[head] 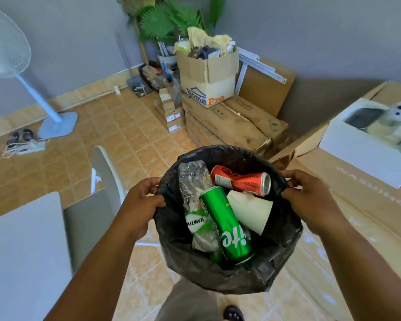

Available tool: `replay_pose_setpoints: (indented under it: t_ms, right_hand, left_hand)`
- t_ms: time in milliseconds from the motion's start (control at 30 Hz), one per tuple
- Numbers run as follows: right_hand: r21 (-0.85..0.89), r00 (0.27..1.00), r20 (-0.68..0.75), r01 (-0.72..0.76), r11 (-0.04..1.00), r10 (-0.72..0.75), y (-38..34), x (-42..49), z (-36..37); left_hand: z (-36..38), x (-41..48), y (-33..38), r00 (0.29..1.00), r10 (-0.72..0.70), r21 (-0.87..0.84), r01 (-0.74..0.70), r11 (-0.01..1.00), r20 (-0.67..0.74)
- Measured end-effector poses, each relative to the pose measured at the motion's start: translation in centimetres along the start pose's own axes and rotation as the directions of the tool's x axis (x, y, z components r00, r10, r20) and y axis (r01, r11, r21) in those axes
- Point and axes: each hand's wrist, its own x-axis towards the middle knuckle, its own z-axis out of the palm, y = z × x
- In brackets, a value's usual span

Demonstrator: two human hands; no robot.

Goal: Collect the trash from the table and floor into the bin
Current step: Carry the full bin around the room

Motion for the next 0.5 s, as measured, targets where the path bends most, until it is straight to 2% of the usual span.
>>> replay_pose_setpoints:
  t_ms: [200,500]
  right_hand:
    - [-0.039,0.999,0.042,0.006,0.999,-0.004,-3.8,10.7,4.5]
    - [-0.130,0.998,0.062,0.042,0.991,-0.034,-12.5,25.9,11.7]
  left_hand:
    - [-1.8,10.8,2.0,1.000,0.002,-0.018,-0.002,1.000,0.003]
    - [-6.9,26.0,9.2,0.999,0.033,-0.030,-0.034,0.999,-0.026]
